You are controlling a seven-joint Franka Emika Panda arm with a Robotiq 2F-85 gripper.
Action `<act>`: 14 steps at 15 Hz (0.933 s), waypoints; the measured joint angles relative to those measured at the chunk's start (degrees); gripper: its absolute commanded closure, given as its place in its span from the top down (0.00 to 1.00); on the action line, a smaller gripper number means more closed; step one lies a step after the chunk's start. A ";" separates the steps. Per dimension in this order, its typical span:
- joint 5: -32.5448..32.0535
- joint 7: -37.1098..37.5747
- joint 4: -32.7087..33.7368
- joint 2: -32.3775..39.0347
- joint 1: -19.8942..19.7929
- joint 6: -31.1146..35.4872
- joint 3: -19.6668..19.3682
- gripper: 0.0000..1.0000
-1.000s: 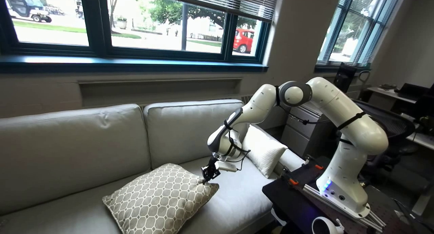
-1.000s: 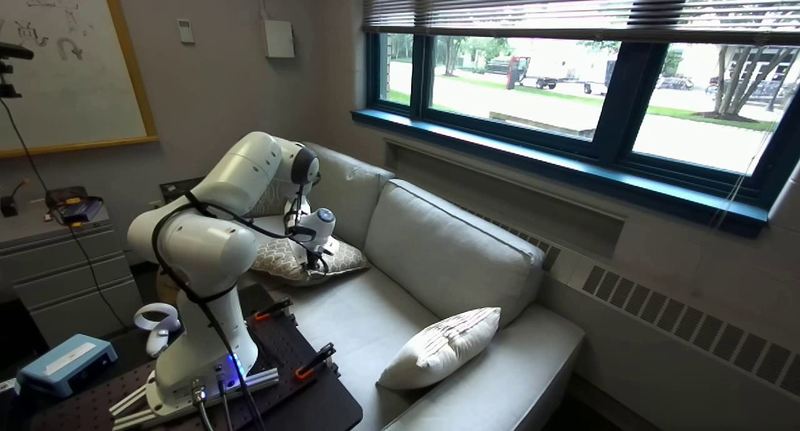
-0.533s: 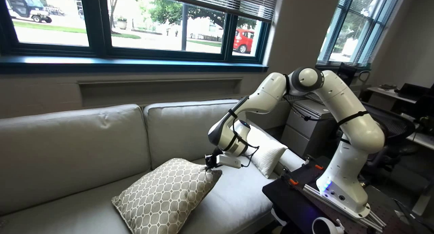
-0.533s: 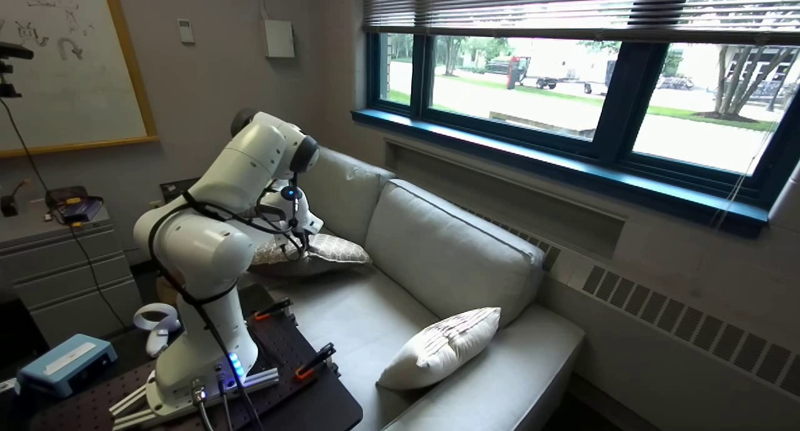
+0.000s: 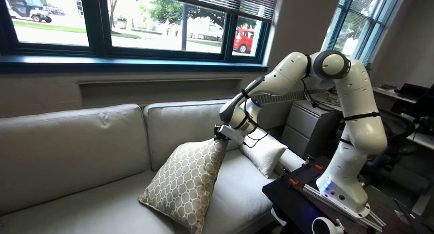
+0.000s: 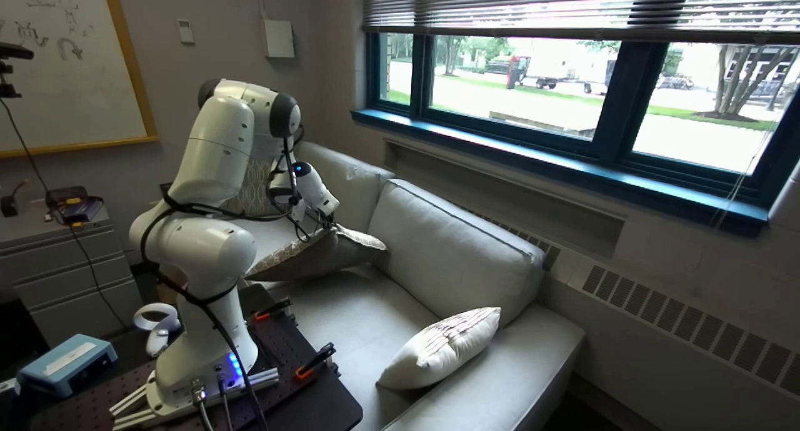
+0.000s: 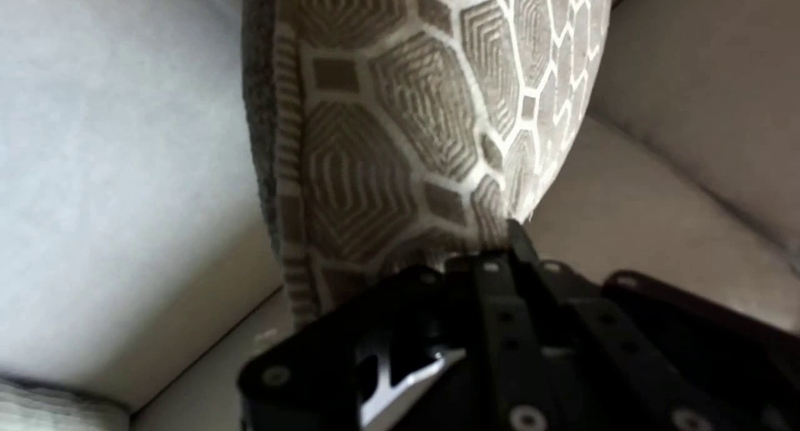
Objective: Put the pillows upright against the armrest
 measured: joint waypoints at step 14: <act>-6.99 4.45 -26.45 -31.70 28.42 -0.41 -52.93 0.29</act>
